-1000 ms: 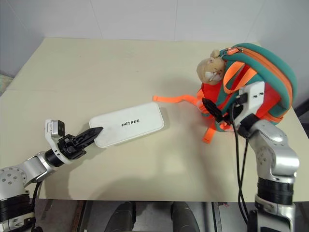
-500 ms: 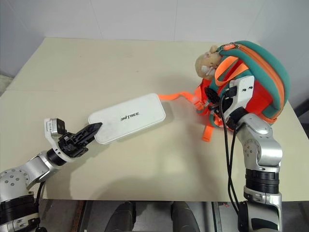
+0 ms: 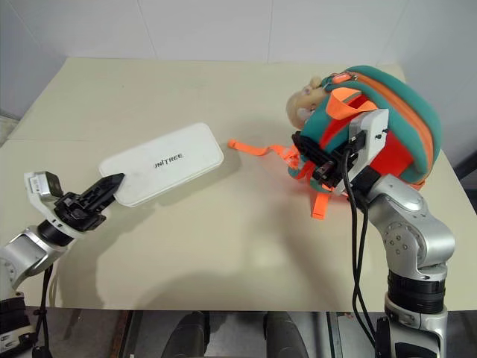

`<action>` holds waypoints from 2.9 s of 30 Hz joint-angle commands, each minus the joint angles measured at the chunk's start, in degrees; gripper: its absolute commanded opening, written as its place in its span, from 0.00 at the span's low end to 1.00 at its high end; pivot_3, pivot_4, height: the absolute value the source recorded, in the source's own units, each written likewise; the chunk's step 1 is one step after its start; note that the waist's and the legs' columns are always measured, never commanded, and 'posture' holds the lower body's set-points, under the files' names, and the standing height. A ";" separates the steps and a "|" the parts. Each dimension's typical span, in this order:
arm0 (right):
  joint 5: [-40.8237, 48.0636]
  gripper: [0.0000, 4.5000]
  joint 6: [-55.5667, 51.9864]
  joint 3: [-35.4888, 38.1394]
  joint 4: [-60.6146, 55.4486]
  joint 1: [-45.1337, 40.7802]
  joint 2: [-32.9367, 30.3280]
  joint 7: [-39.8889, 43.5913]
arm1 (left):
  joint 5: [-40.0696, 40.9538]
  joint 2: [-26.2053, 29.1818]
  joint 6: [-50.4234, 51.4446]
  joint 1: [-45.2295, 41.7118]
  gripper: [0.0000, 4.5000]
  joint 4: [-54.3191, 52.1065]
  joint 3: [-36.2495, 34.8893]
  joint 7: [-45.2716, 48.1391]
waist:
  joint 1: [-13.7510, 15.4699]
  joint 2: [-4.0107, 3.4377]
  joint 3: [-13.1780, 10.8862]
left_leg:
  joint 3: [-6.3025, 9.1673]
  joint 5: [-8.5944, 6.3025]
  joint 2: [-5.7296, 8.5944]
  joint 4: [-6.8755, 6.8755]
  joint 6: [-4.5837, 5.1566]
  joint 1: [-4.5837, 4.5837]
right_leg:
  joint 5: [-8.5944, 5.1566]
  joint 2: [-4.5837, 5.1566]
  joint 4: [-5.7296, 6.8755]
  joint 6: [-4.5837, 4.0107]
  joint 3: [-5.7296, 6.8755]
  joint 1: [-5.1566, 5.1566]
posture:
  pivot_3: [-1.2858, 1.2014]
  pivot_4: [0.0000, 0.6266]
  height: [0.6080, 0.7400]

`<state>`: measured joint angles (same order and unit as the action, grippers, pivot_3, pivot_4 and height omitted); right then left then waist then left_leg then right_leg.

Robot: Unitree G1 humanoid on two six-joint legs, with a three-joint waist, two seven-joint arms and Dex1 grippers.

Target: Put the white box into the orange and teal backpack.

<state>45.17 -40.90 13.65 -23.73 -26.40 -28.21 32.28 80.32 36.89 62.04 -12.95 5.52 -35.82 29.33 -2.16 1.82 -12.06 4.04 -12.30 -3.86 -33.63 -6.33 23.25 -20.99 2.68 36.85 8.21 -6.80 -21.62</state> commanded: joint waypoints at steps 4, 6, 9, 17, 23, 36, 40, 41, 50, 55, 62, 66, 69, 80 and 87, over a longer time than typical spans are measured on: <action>14.69 0.00 -5.31 -0.18 -9.57 -2.72 -1.61 1.76 | -2.61 5.42 -2.50 -2.89 0.28 4.00 -2.59 4.92 | -0.02 -0.01 -0.01 | 0.00 0.00 -0.01 0.11 0.00 0.01 | -0.01 0.00 -0.04 -0.02 0.01 -0.06 | 0.52 0.24 1.00; 18.49 0.00 -6.83 -0.49 -10.90 -3.37 -2.62 1.69 | -3.69 6.74 -2.76 -3.79 0.28 5.40 -2.49 6.07 | -0.02 -0.02 -0.01 | 0.00 0.01 -0.01 0.20 -0.01 0.02 | -0.04 0.00 -0.05 -0.06 0.02 -0.10 | 0.52 0.24 1.00; 25.38 0.00 -8.61 -0.57 -12.21 -5.40 -4.17 0.49 | -5.47 8.20 -3.05 -4.76 0.28 7.31 -2.06 8.19 | -0.11 -0.02 -0.02 | -0.01 0.01 -0.02 0.32 -0.01 0.02 | -0.05 0.00 -0.13 -0.08 0.02 -0.12 | 0.52 0.24 1.00; 39.39 0.00 -11.95 -1.26 -14.60 -5.69 -12.04 4.96 | -9.33 8.97 -2.84 -7.43 0.28 10.17 -1.12 11.75 | 0.18 -0.03 -0.02 | -0.02 0.00 -0.04 0.49 -0.01 0.09 | -0.06 0.02 -0.39 -0.08 0.07 -0.15 | 0.52 0.24 1.00; 38.45 0.00 -11.24 -1.16 -16.89 -2.35 -17.12 13.79 | -11.46 9.23 -2.57 -8.47 0.28 11.20 -0.87 14.26 | 0.29 -0.02 -0.02 | -0.02 0.00 -0.05 0.45 0.00 0.09 | -0.06 0.02 -0.37 -0.08 0.09 -0.15 | 0.52 0.24 1.00; 33.66 0.00 -8.72 -2.04 -16.52 -0.18 -21.67 27.99 | -13.47 11.33 -1.25 -8.07 0.28 11.07 -1.49 17.78 | 0.37 -0.02 -0.02 | -0.02 0.00 -0.05 0.41 0.00 0.08 | -0.06 0.02 -0.34 -0.08 0.10 -0.15 | 0.52 0.24 1.00; 22.54 0.00 -3.18 -5.24 -13.86 2.04 -21.50 35.62 | -13.56 12.55 -0.93 -6.42 0.28 10.03 -2.61 19.34 | 0.22 -0.01 -0.02 | -0.03 0.00 -0.05 0.37 0.00 0.08 | -0.06 0.02 -0.33 -0.07 0.10 -0.15 | 0.52 0.24 1.00; 19.94 0.00 -1.76 -6.30 -13.19 2.18 -21.53 37.01 | -13.46 12.85 -0.89 -5.92 0.28 9.50 -2.72 19.95 | 0.19 -0.01 -0.02 | -0.03 0.00 -0.05 0.37 0.00 0.08 | -0.06 0.02 -0.32 -0.07 0.10 -0.15 | 0.52 0.24 1.00; 8.51 0.00 5.21 -11.93 -6.14 2.94 -20.50 43.75 | -13.82 12.91 -5.58 -0.05 0.28 -0.55 -5.91 26.75 | 0.41 -0.01 -0.02 | -0.03 0.00 -0.05 0.32 -0.01 0.06 | -0.06 0.02 -0.28 -0.08 0.12 -0.11 | 0.52 0.24 1.00; 5.55 0.00 6.54 -13.49 -0.95 4.44 -19.91 45.66 | -13.52 12.69 -9.84 3.51 0.28 -5.94 -9.52 30.28 | 0.32 0.02 -0.01 | -0.06 0.00 -0.05 0.30 -0.01 0.04 | -0.06 0.03 -0.30 -0.08 0.10 -0.07 | 0.52 0.24 1.00; 2.52 0.00 8.22 -15.26 2.99 4.79 -19.00 47.94 | -12.59 16.22 -10.31 6.32 0.28 -10.02 -13.19 34.59 | 0.23 0.03 -0.01 | -0.06 -0.01 -0.06 0.21 0.01 0.03 | -0.05 0.02 -0.26 -0.07 0.10 -0.05 | 0.52 0.24 1.00; 2.14 0.00 8.03 -15.79 4.46 3.48 -18.17 48.22 | -13.07 17.66 -10.97 6.90 0.28 -11.37 -13.54 36.74 | 0.28 0.01 -0.02 | -0.06 -0.01 -0.06 0.17 0.01 0.00 | -0.05 0.02 -0.25 -0.07 0.10 -0.01 | 0.52 0.24 1.00; 1.35 0.00 8.38 -16.53 5.51 2.72 -17.52 48.55 | -12.87 18.93 -11.29 6.13 0.28 -12.27 -13.66 38.20 | 0.15 0.01 -0.02 | -0.06 -0.02 -0.06 0.14 0.02 -0.02 | -0.05 0.01 -0.21 -0.07 0.10 0.00 | 0.52 0.24 1.00; -0.24 0.00 8.69 -17.42 7.20 0.41 -15.74 49.01 | -15.22 20.73 -14.45 2.68 0.28 -18.01 -8.21 38.87 | 0.02 0.01 -0.02 | -0.06 -0.02 -0.06 0.10 0.03 -0.02 | -0.05 0.01 -0.15 -0.07 0.09 0.00 | 0.52 0.24 1.00; -0.79 0.00 8.82 -17.44 7.33 0.24 -14.95 48.59 | -20.17 23.40 -18.86 1.34 0.28 -18.23 -2.73 42.94 | 0.11 0.01 -0.02 | -0.06 -0.02 -0.06 0.00 0.03 -0.02 | -0.05 0.00 -0.05 -0.07 0.09 0.00 | 0.52 0.24 1.00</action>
<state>44.71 -32.45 -3.56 -15.63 -25.74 -43.48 80.58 61.47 58.12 44.68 -10.96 -10.67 -39.88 70.06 -2.05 1.83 -12.08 3.98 -12.32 -3.91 -33.65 -6.30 23.23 -21.03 2.68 36.81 8.15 -6.71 -21.61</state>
